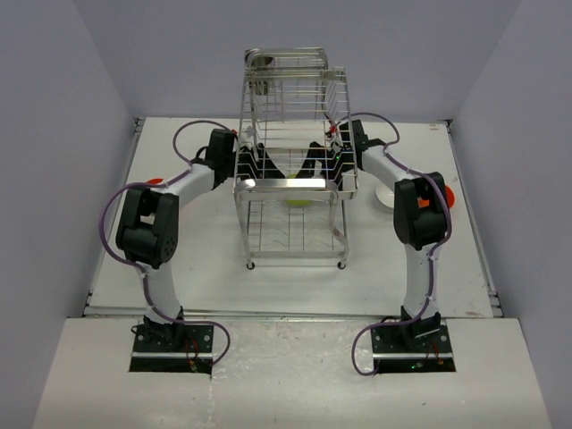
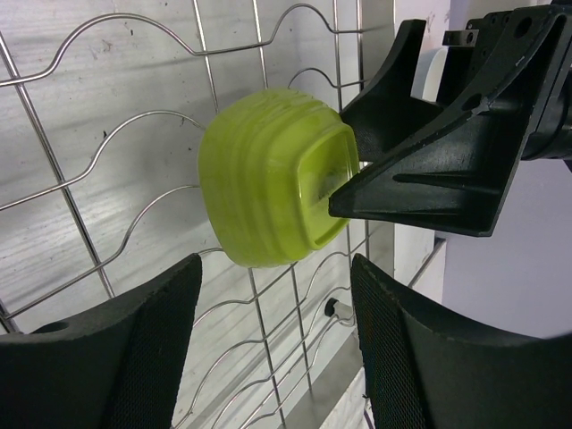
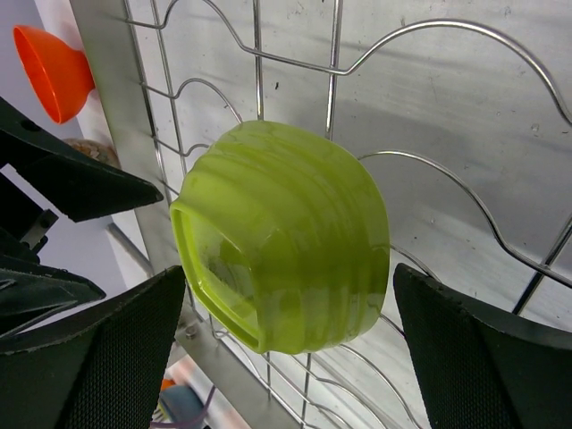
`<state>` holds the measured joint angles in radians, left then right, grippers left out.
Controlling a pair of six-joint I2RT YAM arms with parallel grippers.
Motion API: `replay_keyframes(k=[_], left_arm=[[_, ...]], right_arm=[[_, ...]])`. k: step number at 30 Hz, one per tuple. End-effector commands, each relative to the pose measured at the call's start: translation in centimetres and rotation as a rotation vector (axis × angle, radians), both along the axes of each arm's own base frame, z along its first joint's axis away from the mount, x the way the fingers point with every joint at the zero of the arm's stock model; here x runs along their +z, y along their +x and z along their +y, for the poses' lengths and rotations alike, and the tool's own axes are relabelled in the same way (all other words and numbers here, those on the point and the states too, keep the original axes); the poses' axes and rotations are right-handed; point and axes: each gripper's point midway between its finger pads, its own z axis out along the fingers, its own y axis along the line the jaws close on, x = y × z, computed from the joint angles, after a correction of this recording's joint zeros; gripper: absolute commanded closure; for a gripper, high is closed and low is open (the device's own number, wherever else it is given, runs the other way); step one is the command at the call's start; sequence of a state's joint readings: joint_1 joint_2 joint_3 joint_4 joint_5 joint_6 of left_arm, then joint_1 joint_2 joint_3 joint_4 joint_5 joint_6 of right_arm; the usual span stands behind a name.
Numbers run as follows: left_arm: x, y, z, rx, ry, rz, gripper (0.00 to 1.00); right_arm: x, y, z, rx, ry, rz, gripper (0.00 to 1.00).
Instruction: Unload the bowls from the dish rack
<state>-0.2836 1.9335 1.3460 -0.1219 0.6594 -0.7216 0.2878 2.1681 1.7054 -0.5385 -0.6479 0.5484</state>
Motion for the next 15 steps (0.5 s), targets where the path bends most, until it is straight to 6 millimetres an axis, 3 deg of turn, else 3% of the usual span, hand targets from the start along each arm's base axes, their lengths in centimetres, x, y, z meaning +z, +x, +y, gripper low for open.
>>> replay_keyframes(k=[1,15], left_arm=[[0.9,0.3,-0.4,-0.029,-0.024,-0.032,0.32],[0.2,0.4,-0.8,-0.035,-0.041,-0.010,0.32]], right_arm=[[1.5,1.5,-0.3,-0.001,-0.006,-0.082,0.01],[4.1,0.2,0.5,0.047,0.058,-0.141,0.01]])
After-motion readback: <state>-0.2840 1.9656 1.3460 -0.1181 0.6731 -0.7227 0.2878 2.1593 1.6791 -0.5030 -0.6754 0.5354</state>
